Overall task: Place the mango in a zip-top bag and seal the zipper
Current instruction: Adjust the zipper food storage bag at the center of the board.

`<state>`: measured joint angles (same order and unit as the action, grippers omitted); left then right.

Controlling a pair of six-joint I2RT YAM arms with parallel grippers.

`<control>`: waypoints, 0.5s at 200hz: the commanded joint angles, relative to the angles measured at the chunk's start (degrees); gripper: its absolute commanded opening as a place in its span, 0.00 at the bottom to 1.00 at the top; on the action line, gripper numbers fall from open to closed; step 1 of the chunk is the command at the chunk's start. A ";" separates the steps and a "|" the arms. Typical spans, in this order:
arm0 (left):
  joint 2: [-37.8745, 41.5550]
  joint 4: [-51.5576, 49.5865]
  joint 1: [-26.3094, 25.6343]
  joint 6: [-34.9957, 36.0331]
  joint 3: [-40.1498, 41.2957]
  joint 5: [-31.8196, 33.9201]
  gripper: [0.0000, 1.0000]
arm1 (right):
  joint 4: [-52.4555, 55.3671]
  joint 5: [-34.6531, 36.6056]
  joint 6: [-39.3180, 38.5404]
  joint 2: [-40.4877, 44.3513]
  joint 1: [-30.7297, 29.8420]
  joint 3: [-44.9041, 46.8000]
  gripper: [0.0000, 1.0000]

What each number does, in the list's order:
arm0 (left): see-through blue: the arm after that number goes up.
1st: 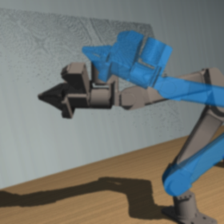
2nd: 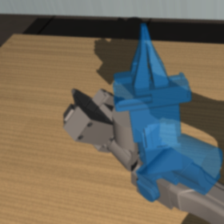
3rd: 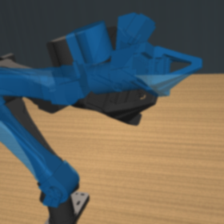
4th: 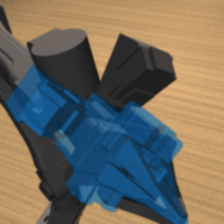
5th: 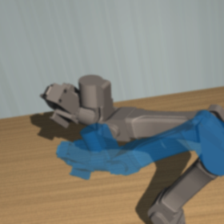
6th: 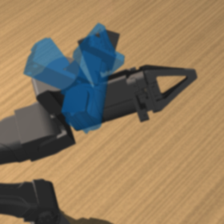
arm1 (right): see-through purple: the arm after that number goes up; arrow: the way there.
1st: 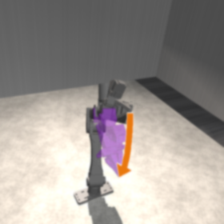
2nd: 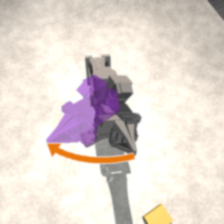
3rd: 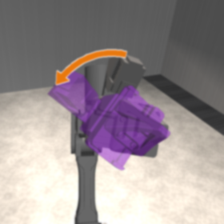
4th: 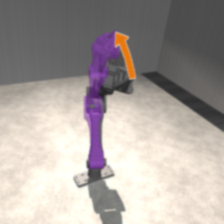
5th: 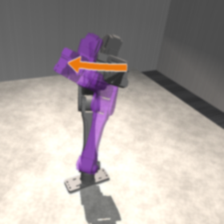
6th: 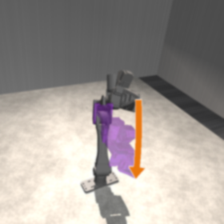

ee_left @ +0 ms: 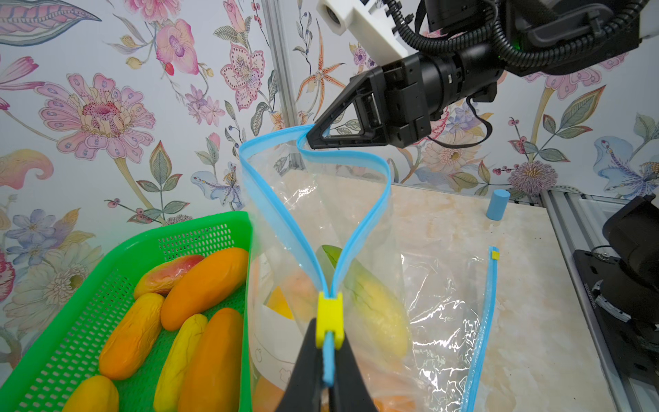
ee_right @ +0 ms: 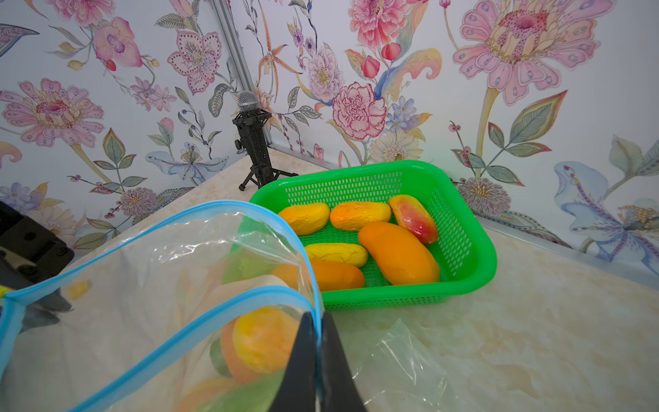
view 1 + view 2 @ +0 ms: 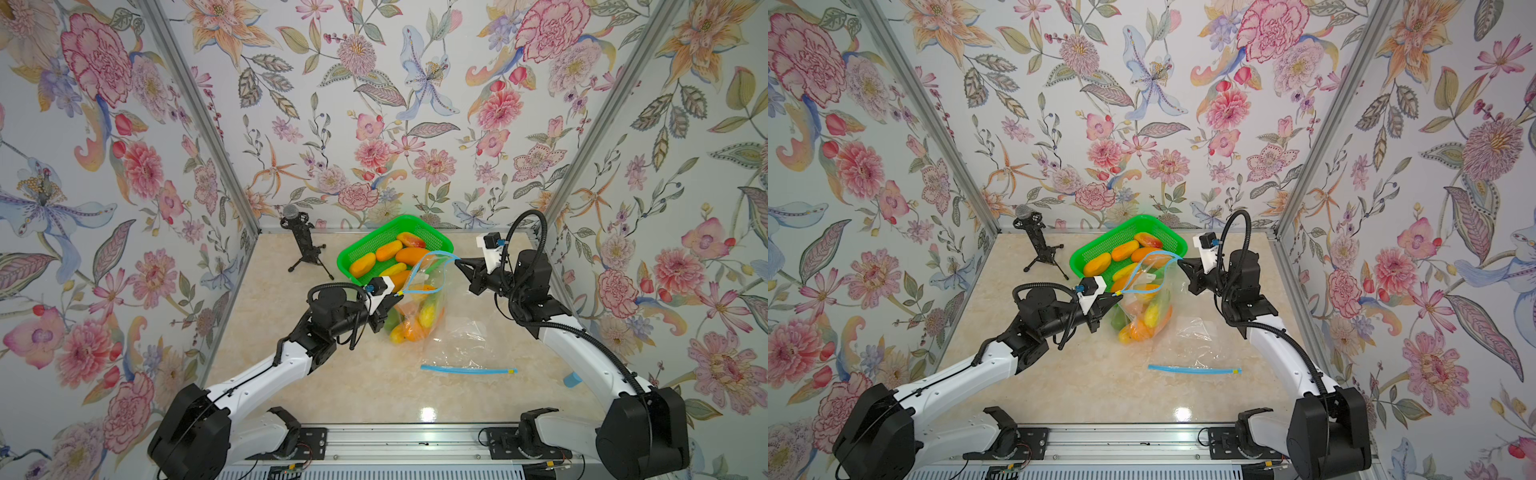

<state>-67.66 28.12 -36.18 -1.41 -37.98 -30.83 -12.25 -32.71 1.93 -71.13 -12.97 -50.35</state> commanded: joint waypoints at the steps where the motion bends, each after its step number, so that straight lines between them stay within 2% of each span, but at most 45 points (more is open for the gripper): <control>1: 2.96 -1.92 -0.43 0.50 -3.47 2.74 0.00 | 0.61 -0.29 0.07 0.80 0.49 -1.59 0.00; 23: 5.73 -9.17 -0.38 3.12 -7.50 7.56 0.00 | 6.70 2.27 -2.12 2.49 0.62 -3.44 0.00; 43: 6.52 -17.18 -0.25 5.90 -11.87 13.32 0.00 | 7.16 3.08 -2.12 4.56 1.88 -2.84 0.00; 58: 6.08 -21.71 -0.03 7.44 -14.64 14.84 0.00 | 7.37 2.61 -1.90 5.20 2.63 -2.65 0.00; 89: 6.15 -23.67 0.73 8.05 -15.25 18.01 0.00 | 8.27 3.57 -1.58 4.90 3.89 -2.43 0.00; 100: 6.19 -23.96 1.23 8.37 -15.02 17.17 0.00 | 8.32 3.24 -1.86 4.82 4.09 -2.08 0.00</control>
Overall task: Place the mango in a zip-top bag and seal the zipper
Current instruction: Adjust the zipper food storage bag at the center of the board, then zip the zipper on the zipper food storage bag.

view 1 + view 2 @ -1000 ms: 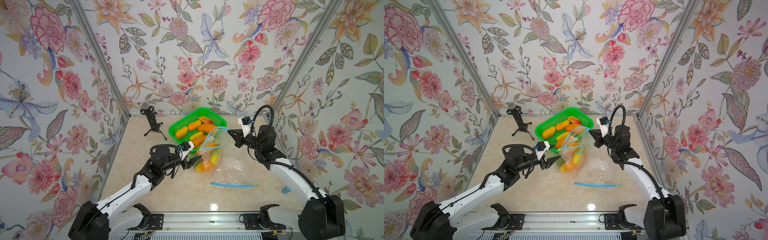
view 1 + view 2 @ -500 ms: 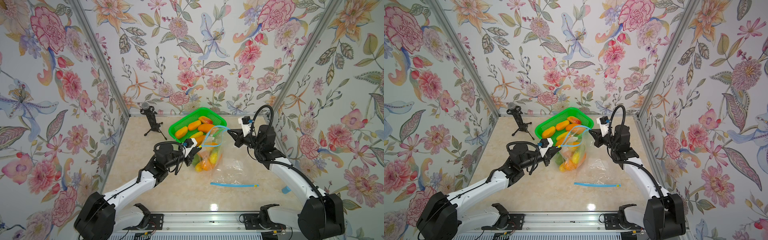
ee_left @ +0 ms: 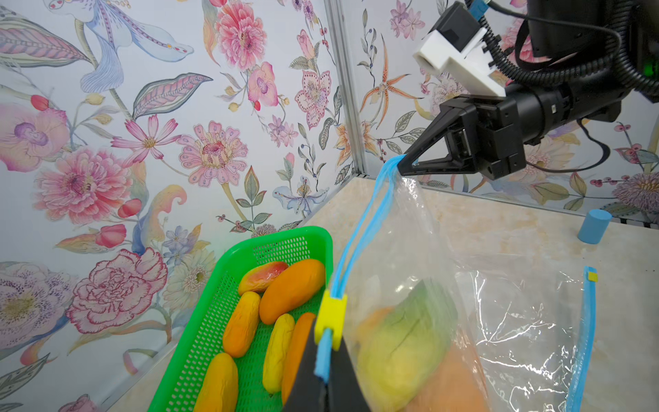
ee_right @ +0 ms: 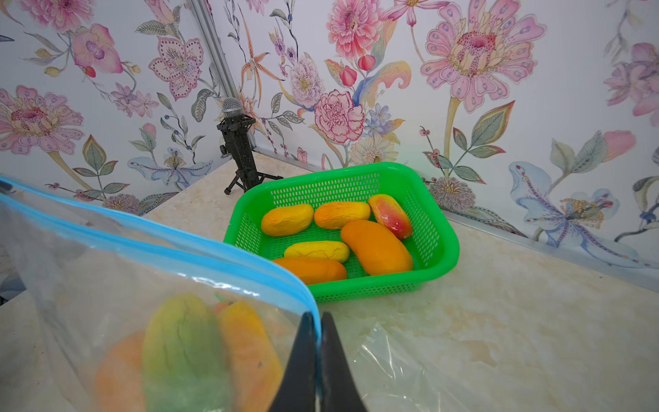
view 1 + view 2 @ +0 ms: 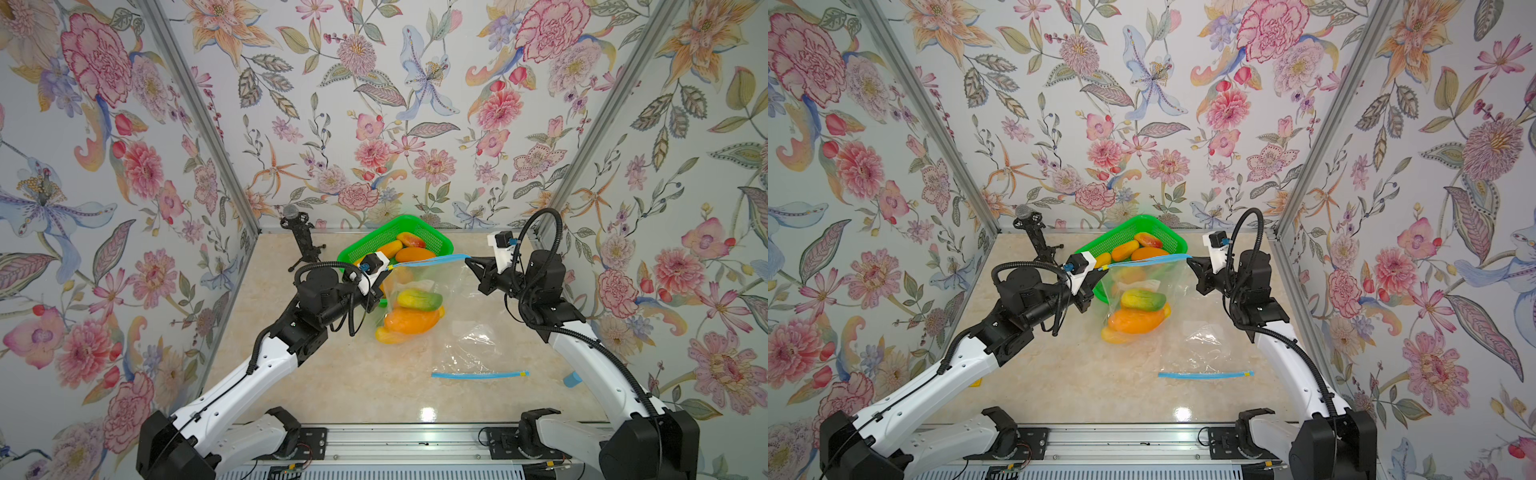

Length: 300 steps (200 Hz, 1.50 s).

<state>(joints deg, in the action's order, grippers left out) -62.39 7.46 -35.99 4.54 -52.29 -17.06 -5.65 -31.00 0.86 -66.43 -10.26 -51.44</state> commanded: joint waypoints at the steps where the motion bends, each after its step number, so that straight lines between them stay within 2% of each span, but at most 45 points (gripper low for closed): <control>1: 0.94 -3.41 1.02 2.50 -0.71 3.42 0.00 | 1.75 1.42 -0.83 0.14 1.38 -1.01 0.00; 16: -0.08 -4.32 1.09 2.70 -1.32 3.04 0.00 | 1.59 -3.35 -2.28 0.14 1.14 -1.46 0.00; 27: -1.29 -5.43 1.15 2.78 -2.70 1.60 0.00 | 1.34 -7.07 -4.41 1.27 0.59 -2.04 0.08; 40: -3.00 -6.35 1.07 2.77 -4.30 -0.63 0.00 | -0.19 -10.03 -7.28 4.06 -0.78 -1.95 0.30; 46: -3.60 -6.60 1.08 2.85 -4.92 -1.73 0.00 | -1.38 -10.93 -8.85 5.47 -1.63 -1.65 0.36; 73: -5.84 -6.71 1.16 2.85 -7.10 -4.43 0.00 | -4.21 -15.34 -16.00 9.01 -4.85 -2.19 0.54; 94: -6.84 -7.32 1.10 4.71 -8.84 -6.15 0.00 | -6.67 -22.96 -20.52 7.54 -7.79 -3.90 0.63; 131: -7.60 -8.35 1.04 6.43 -11.18 -9.18 0.00 | -0.68 -29.73 -28.13 -2.80 -13.88 -14.65 0.59; 159: -8.01 -8.29 1.09 7.55 -11.50 -9.75 0.00 | 1.16 -32.94 -29.06 -10.17 -14.12 -21.18 0.49; 196: -9.01 -9.20 1.09 9.22 -12.69 -8.74 0.00 | 4.67 -37.23 -30.59 -16.29 -14.43 -26.34 0.49; 238: -10.84 -10.50 1.02 11.04 -14.77 -9.13 0.00 | 8.05 -37.94 -32.95 -20.42 -15.64 -29.27 0.48; 260: -12.34 -12.61 1.09 11.88 -16.92 -8.66 0.00 | 14.22 -36.28 -36.72 -22.40 -16.60 -31.91 0.46; 300: -12.95 -12.67 1.09 12.43 -17.59 -8.73 0.00 | 21.57 -31.73 -42.09 -23.31 -17.65 -33.57 0.35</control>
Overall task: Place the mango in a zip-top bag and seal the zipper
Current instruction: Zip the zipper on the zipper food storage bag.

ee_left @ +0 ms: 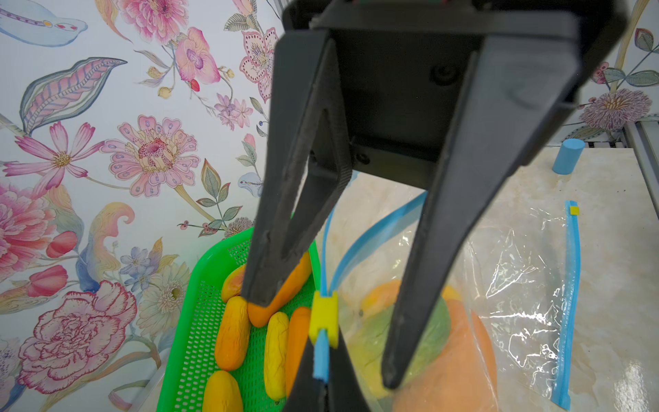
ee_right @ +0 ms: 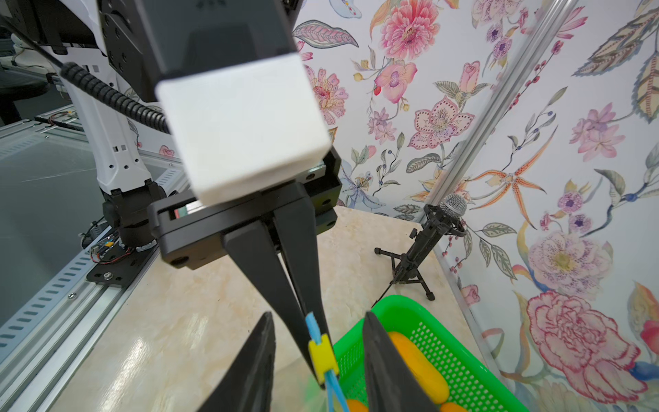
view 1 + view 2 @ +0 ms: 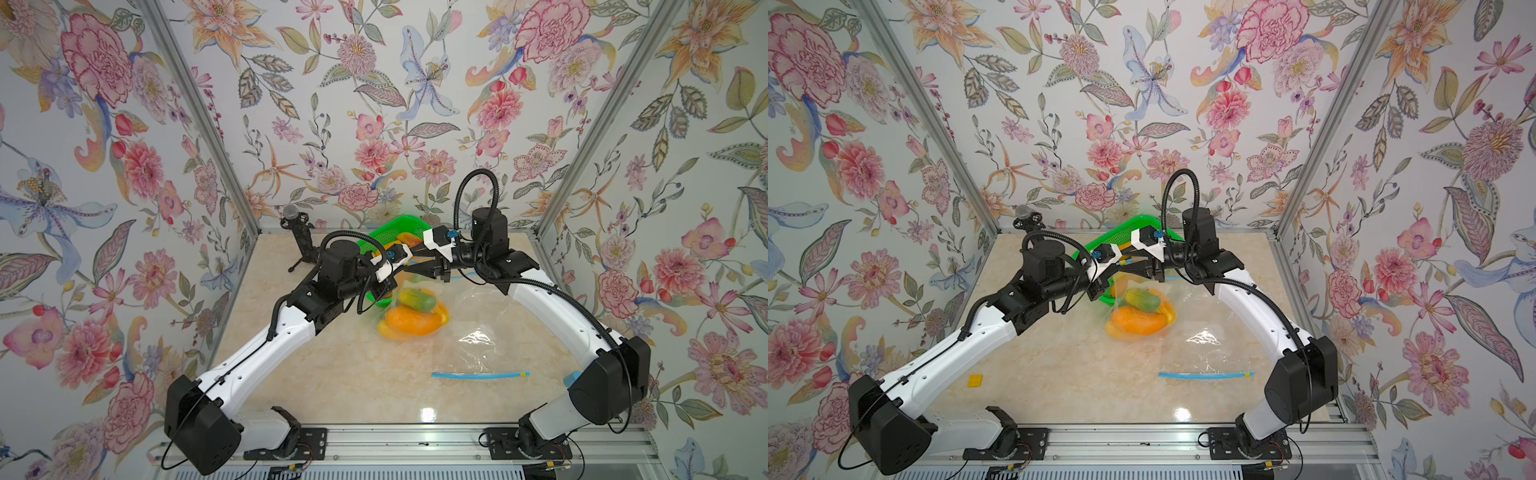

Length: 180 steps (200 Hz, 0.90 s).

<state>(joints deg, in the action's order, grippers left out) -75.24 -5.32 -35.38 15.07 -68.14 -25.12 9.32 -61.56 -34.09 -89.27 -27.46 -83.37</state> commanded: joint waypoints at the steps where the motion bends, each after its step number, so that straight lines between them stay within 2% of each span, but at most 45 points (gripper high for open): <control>1: -0.04 0.17 0.48 1.89 -1.74 -0.65 0.00 | 6.64 -1.18 -7.14 -0.47 -0.42 -1.63 0.34; 10: 0.10 0.38 0.48 1.86 -1.65 -0.79 0.00 | 7.10 -0.50 -7.46 -0.37 -0.49 -1.53 0.33; 20: 0.23 0.65 0.43 1.86 -1.48 -0.87 0.00 | 7.63 0.02 -7.95 -0.30 -0.44 -1.46 0.26; 62: 0.29 1.33 0.41 1.54 -1.14 -0.76 0.00 | 7.82 1.21 -8.92 0.58 -0.32 -0.40 0.24; 114: 0.72 1.28 0.46 1.68 -0.63 -0.34 0.00 | 7.74 1.33 -9.13 1.65 0.05 -0.04 0.13; 180: 2.57 3.09 0.60 0.93 1.46 1.25 0.00 | 7.56 5.11 -8.27 3.66 1.55 2.33 0.08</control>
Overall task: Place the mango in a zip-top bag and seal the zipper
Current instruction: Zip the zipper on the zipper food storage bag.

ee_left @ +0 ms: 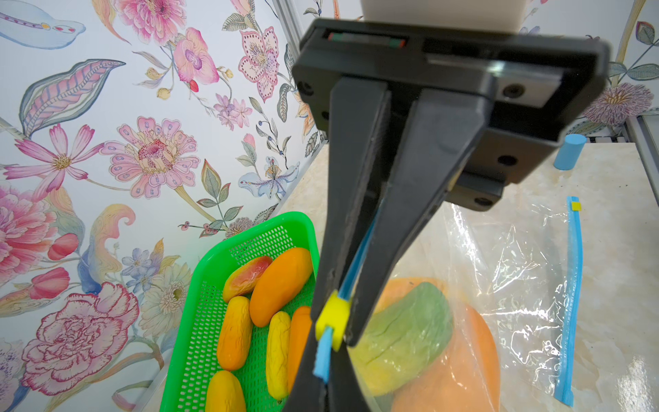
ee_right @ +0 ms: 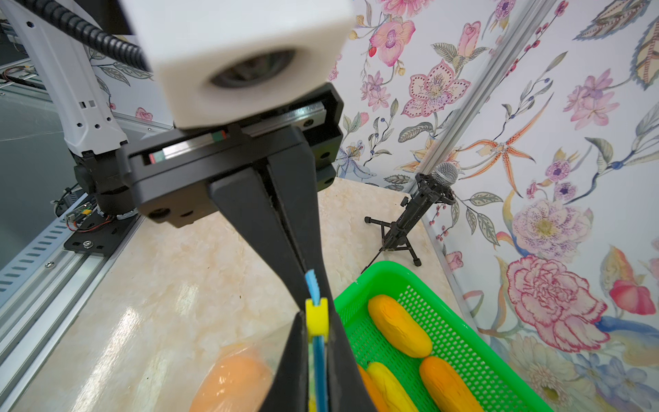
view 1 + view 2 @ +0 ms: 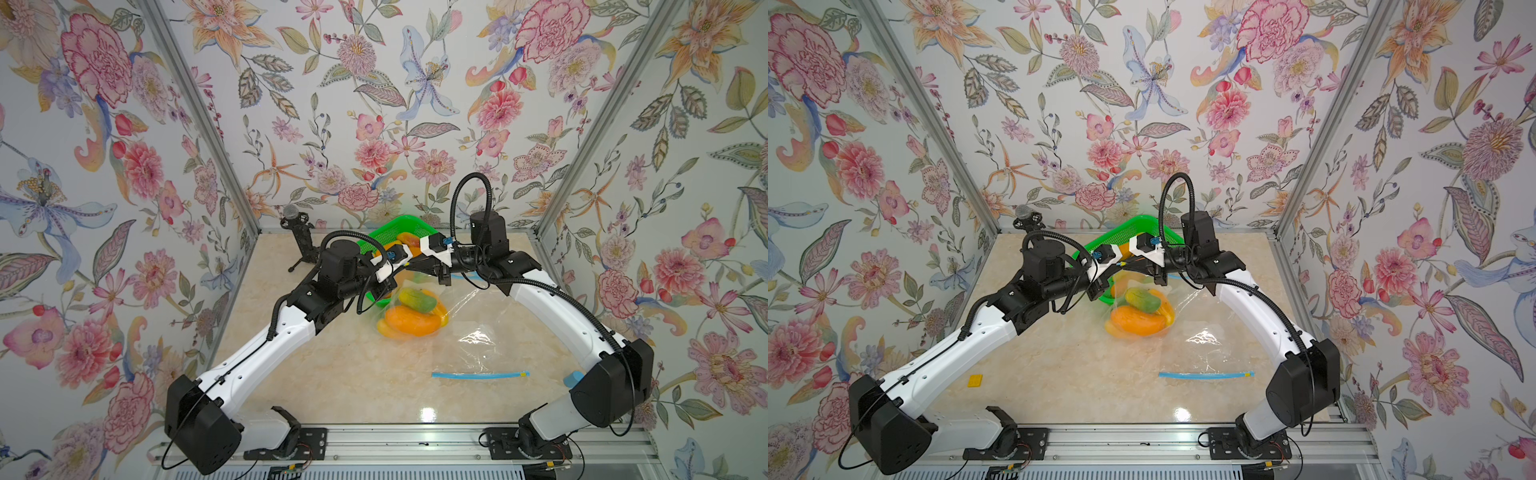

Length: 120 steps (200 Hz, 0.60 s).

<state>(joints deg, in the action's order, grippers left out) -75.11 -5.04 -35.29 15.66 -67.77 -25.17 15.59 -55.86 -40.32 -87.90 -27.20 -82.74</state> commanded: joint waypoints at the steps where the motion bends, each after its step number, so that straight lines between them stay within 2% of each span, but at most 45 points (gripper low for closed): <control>1: 2.48 2.87 0.50 0.29 1.12 1.32 0.00 | 1.28 -0.54 -1.96 2.29 1.37 1.74 0.08; 42: 4.04 4.24 1.06 -0.81 2.88 1.93 0.00 | 1.20 -0.14 -0.88 3.38 3.28 3.75 0.08; 96: 7.60 7.09 3.41 -5.16 6.50 10.50 0.00 | 1.23 6.02 2.51 8.28 9.17 10.74 0.08; 120: 9.62 8.97 4.47 -7.27 8.64 12.36 0.00 | 1.19 7.38 3.80 10.86 12.08 14.58 0.09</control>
<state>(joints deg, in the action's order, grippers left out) -69.14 -0.95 -33.19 11.60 -60.60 -19.03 15.44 -51.46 -37.41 -80.12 -18.44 -71.55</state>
